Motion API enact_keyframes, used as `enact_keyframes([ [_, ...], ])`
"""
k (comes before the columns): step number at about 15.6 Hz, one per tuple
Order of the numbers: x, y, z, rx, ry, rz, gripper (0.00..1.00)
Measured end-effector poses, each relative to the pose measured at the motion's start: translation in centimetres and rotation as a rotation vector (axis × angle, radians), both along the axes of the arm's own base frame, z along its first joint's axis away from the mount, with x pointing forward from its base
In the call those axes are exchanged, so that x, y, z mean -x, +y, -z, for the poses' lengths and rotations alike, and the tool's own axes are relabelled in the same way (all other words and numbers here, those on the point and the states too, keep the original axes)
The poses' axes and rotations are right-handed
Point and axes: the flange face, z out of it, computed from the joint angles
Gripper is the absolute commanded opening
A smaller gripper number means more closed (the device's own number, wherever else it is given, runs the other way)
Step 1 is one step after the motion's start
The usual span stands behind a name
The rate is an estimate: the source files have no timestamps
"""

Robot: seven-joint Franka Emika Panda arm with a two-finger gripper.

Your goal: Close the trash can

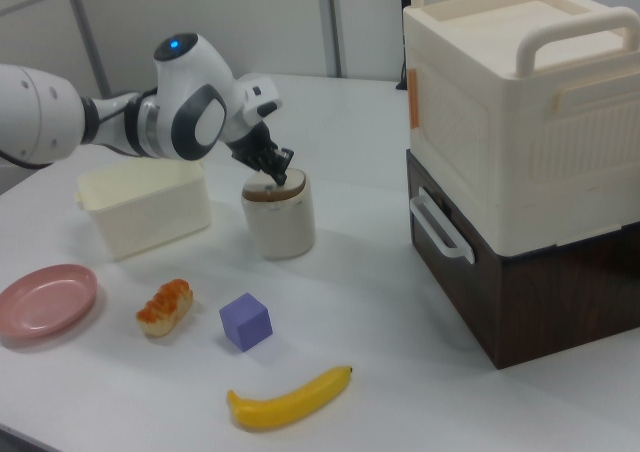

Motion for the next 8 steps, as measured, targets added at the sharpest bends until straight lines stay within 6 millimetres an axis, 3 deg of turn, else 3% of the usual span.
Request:
enact_keyframes([
  [4, 1.6, -0.7, -5.5, -0.076, 0.038, 0.048, 0.00],
  [8, 2.0, -0.6, -5.4, -0.076, 0.059, 0.044, 0.00],
])
